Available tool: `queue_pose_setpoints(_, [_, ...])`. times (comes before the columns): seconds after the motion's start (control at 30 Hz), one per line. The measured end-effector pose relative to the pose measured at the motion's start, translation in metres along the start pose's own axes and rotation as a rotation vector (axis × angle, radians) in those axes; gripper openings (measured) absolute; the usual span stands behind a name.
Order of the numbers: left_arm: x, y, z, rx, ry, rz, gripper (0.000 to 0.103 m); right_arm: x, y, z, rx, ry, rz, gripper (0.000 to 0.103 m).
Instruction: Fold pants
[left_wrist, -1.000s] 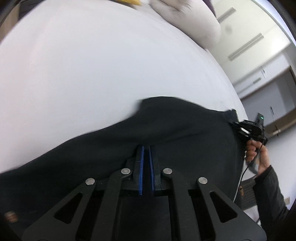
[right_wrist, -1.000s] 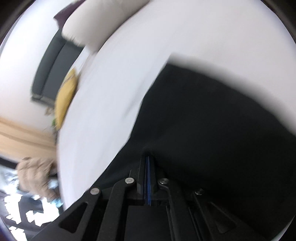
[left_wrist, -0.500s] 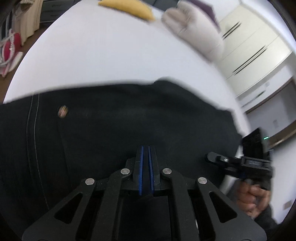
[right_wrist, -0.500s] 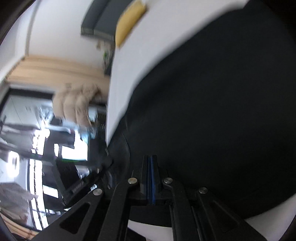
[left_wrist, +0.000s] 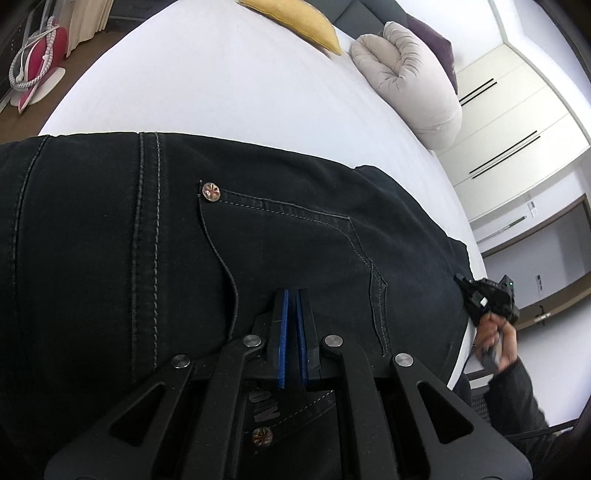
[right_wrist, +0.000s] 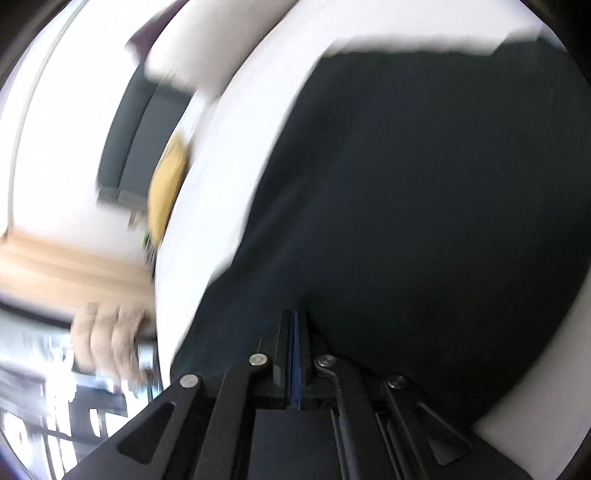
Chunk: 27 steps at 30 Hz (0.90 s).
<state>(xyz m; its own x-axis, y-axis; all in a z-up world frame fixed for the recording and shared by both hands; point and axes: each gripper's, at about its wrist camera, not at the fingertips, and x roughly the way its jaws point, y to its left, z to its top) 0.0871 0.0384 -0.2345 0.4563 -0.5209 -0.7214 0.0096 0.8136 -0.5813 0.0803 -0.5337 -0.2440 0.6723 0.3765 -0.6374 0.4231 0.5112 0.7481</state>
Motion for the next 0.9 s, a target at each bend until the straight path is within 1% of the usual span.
queue_pose_setpoints(0.03, [-0.002, 0.000, 0.000, 0.001, 0.001, 0.005, 0.006, -0.007, -0.007, 0.015, 0.016, -0.037, -0.024, 0.000])
queue_pose_setpoints(0.13, [-0.010, -0.003, 0.003, 0.002, -0.002, 0.028, 0.006, -0.043, -0.031, 0.063, 0.044, -0.153, -0.138, 0.000])
queue_pose_setpoints(0.2, [-0.021, -0.006, 0.006, 0.006, -0.013, 0.067, 0.006, -0.068, -0.038, 0.072, 0.060, -0.212, -0.192, 0.000])
queue_pose_setpoints(0.23, [-0.027, -0.009, 0.009, 0.016, -0.022, 0.084, 0.006, -0.092, -0.048, 0.081, 0.050, -0.245, -0.241, 0.000])
queue_pose_setpoints(0.27, [-0.037, -0.018, 0.012, 0.041, -0.043, 0.091, 0.006, -0.106, -0.044, 0.080, 0.026, -0.274, -0.286, 0.005])
queue_pose_setpoints(0.3, [-0.045, -0.029, 0.016, 0.063, -0.066, 0.080, 0.006, -0.120, -0.039, 0.074, -0.005, -0.299, -0.295, 0.005])
queue_pose_setpoints(0.33, [-0.050, -0.039, 0.021, 0.084, -0.082, 0.065, 0.006, -0.133, -0.040, 0.068, -0.019, -0.306, -0.260, 0.005])
queue_pose_setpoints(0.37, [-0.052, -0.050, 0.026, 0.106, -0.095, 0.052, 0.006, -0.143, -0.041, 0.057, -0.015, -0.299, -0.200, 0.005])
queue_pose_setpoints(0.4, [-0.051, -0.064, 0.032, 0.133, -0.106, 0.034, 0.006, -0.144, -0.036, 0.050, -0.002, -0.301, -0.157, 0.005])
queue_pose_setpoints(0.43, [-0.046, -0.075, 0.036, 0.148, -0.103, 0.009, 0.006, -0.148, -0.040, 0.040, 0.016, -0.295, -0.111, 0.005])
queue_pose_setpoints(0.47, [-0.040, -0.084, 0.040, 0.156, -0.096, -0.014, 0.006, -0.150, -0.047, 0.031, 0.035, -0.279, -0.076, 0.005])
queue_pose_setpoints(0.5, [-0.032, -0.093, 0.043, 0.161, -0.086, -0.033, 0.006, -0.131, -0.040, 0.018, 0.052, -0.265, -0.055, 0.005])
queue_pose_setpoints(0.53, [-0.018, -0.104, 0.047, 0.164, -0.062, -0.055, 0.006, -0.115, -0.029, 0.009, 0.072, -0.248, -0.039, 0.005])
queue_pose_setpoints(0.57, [-0.008, -0.112, 0.048, 0.175, -0.046, -0.065, 0.006, -0.082, 0.000, 0.001, 0.088, -0.234, -0.033, 0.007])
queue_pose_setpoints(0.6, [0.003, -0.123, 0.048, 0.196, -0.031, -0.073, 0.006, -0.072, -0.007, -0.004, 0.109, -0.224, -0.030, 0.013])
queue_pose_setpoints(0.63, [0.011, -0.128, 0.047, 0.204, -0.019, -0.077, 0.006, -0.073, -0.014, -0.007, 0.125, -0.225, -0.037, 0.018])
queue_pose_setpoints(0.67, [0.023, -0.133, 0.047, 0.196, 0.009, -0.087, 0.006, -0.078, -0.023, -0.009, 0.146, -0.235, -0.042, 0.030])
queue_pose_setpoints(0.7, [0.033, -0.134, 0.046, 0.180, 0.030, -0.091, 0.006, -0.087, -0.027, -0.004, 0.167, -0.240, -0.037, 0.033])
queue_pose_setpoints(0.77, [0.053, -0.133, 0.044, 0.145, 0.085, -0.091, 0.006, -0.087, -0.042, 0.000, 0.215, -0.239, -0.020, 0.033])
queue_pose_setpoints(0.8, [0.059, -0.132, 0.042, 0.138, 0.107, -0.092, 0.006, -0.096, -0.050, -0.001, 0.229, -0.243, -0.015, 0.033])
queue_pose_setpoints(0.9, [0.076, -0.128, 0.033, 0.130, 0.153, -0.067, 0.006, -0.102, -0.066, 0.008, 0.265, -0.235, 0.004, 0.033])
